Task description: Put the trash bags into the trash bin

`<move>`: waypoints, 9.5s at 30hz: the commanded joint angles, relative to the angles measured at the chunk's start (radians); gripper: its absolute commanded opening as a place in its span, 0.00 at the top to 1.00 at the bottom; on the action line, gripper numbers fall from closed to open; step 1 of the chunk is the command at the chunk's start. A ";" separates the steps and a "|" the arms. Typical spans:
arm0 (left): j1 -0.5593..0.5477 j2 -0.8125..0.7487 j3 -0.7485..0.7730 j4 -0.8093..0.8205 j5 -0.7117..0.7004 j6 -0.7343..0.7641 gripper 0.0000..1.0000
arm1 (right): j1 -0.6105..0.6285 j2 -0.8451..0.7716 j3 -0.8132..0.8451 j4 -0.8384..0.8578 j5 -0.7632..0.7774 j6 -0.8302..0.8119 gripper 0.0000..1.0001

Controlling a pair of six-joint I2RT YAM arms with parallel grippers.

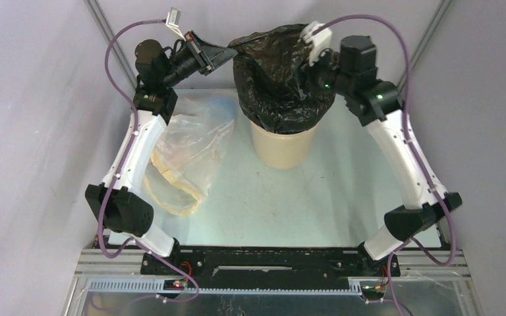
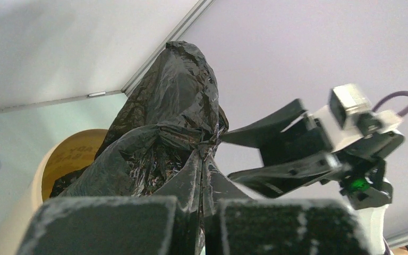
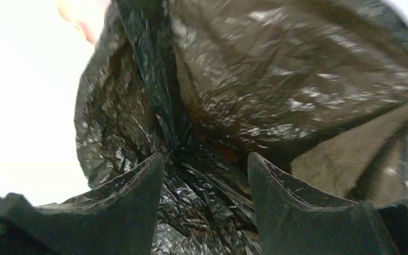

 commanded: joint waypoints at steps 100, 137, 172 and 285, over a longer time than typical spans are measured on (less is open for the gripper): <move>0.006 -0.180 -0.121 0.064 0.067 -0.014 1.00 | 0.369 -0.549 -0.945 0.477 0.605 0.450 0.22; -0.077 0.016 -0.217 0.124 -0.014 0.039 1.00 | 0.120 -0.132 -0.644 0.384 0.439 0.314 0.60; -0.074 -0.219 -0.298 0.057 0.024 0.074 1.00 | 0.093 -0.279 -0.610 0.139 0.688 1.113 0.48; -0.043 -0.142 -0.726 0.086 -0.266 0.221 1.00 | -0.215 -0.251 -0.579 0.235 -0.004 0.325 0.44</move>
